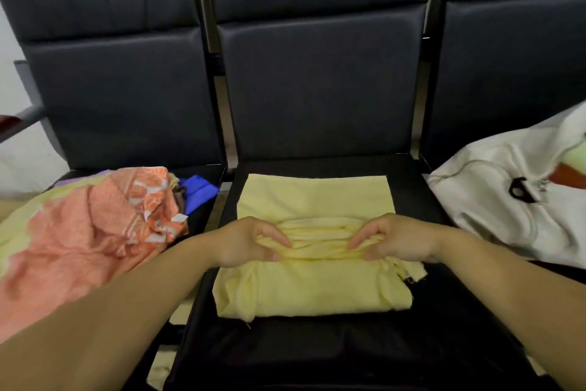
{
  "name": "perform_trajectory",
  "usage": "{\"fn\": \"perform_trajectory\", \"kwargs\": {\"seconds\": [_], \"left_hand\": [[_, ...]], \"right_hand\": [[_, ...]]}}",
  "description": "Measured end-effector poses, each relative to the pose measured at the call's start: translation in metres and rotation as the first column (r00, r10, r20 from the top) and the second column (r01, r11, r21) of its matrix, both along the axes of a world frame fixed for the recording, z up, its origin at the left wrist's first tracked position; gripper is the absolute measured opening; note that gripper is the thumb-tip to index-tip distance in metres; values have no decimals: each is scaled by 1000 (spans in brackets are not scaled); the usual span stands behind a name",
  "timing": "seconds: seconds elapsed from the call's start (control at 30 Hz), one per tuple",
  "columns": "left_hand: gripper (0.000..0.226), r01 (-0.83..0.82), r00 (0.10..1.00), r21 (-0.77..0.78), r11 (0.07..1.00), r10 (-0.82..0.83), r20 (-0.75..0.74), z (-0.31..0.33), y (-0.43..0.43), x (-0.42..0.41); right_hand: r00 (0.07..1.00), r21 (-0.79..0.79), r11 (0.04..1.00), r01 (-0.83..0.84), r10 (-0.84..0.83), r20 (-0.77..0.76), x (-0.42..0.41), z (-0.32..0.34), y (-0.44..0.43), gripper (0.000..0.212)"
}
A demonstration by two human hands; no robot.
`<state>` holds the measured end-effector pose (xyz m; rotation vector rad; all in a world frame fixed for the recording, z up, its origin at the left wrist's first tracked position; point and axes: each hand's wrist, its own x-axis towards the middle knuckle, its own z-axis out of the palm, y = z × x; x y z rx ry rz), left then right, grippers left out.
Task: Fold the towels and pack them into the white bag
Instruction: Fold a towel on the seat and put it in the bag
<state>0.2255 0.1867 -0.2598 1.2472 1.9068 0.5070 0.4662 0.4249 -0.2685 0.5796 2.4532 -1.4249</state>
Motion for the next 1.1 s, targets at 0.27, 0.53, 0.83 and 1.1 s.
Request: {"fn": "perform_trajectory", "kwargs": {"seconds": [0.27,0.53,0.83,1.1], "left_hand": [[22,175,984,-303,937,-159,77,-5,-10,9],[29,105,963,-266,958,-31,269,-1,-39,13],[25,-306,946,-16,952,306,105,2,-35,1],[15,-518,855,133,845,504,123,-12,-19,-14]], "right_hand": [[972,-133,988,-75,103,211,6,-33,-18,28],[988,-365,922,128,-85,132,30,-25,-23,24],[962,-235,933,273,-272,39,28,-19,-21,38],[919,-50,918,392,-394,-30,14,-26,-3,30]]}}
